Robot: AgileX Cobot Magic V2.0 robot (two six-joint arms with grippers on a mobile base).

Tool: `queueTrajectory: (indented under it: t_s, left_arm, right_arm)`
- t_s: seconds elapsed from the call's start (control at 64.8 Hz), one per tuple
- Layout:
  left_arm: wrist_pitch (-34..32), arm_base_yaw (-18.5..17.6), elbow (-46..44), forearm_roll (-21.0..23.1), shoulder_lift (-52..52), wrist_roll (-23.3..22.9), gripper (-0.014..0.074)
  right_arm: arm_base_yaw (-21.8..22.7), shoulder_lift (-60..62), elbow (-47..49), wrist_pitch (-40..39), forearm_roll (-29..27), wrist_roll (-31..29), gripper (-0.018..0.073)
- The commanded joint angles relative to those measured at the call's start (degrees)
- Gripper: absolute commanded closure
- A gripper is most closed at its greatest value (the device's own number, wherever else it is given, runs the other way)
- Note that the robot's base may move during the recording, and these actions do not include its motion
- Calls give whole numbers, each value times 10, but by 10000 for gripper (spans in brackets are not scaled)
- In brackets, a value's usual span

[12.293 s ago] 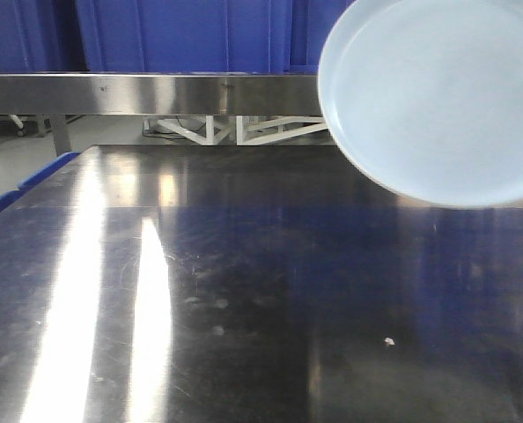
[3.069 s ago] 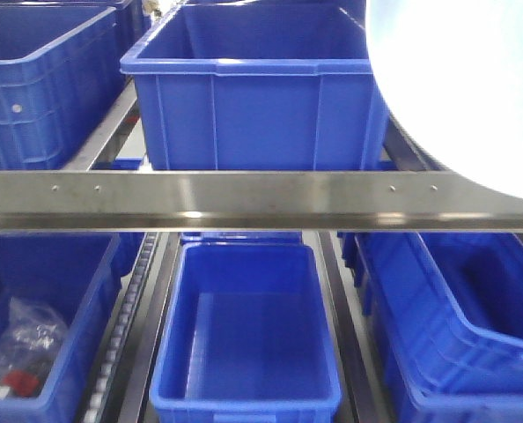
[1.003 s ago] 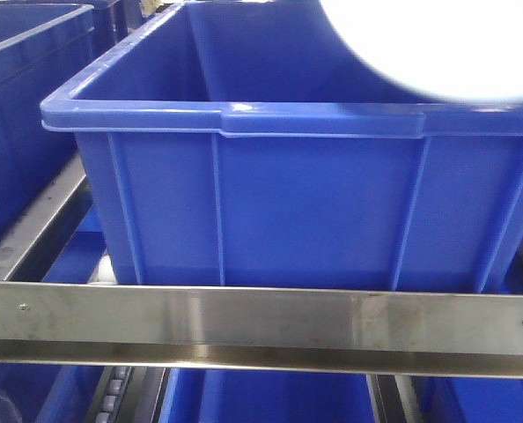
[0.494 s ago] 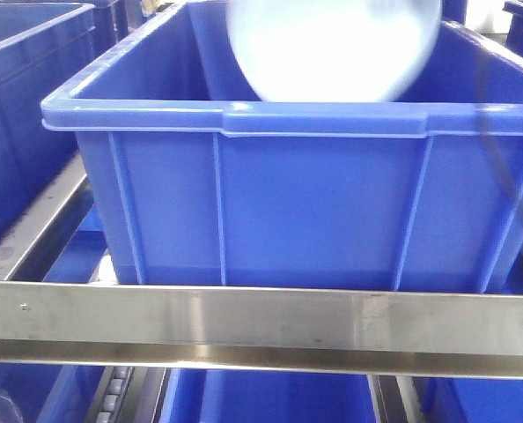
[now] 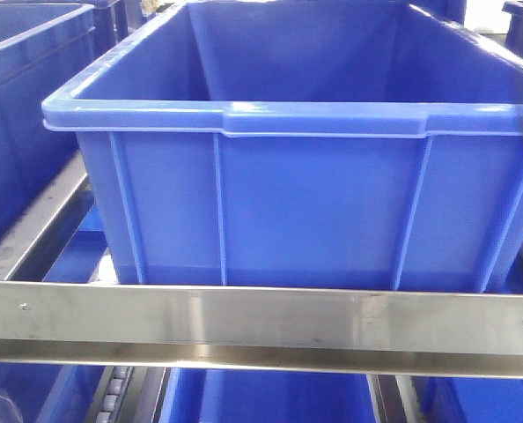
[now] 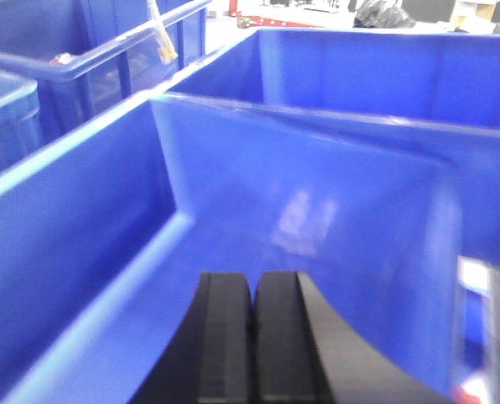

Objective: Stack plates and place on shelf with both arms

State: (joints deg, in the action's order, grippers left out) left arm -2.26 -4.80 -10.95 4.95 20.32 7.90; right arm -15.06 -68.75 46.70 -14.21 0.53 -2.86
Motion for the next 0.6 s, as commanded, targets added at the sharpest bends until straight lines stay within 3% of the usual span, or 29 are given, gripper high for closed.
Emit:
queueTrajectory:
  t_s: [0.0,0.17,0.308,0.586]
  left_arm:
    - [-48,-1,-17,-1,4,-1,514]
    - [-48,-1,-17,-1,4,-1,514]
    - [-48,-1,-17,-1,4,-1,514]
    - [-48,-1,-17,-1,4,-1,514]
  right_arm:
    - [17,64,-33,-59,8,0,512]
    - [72,172,-138,-73,8,0,512]
    - [85,262,-208,-60,8,0,512]
    - [85,482,-290,84,-10,0,512]
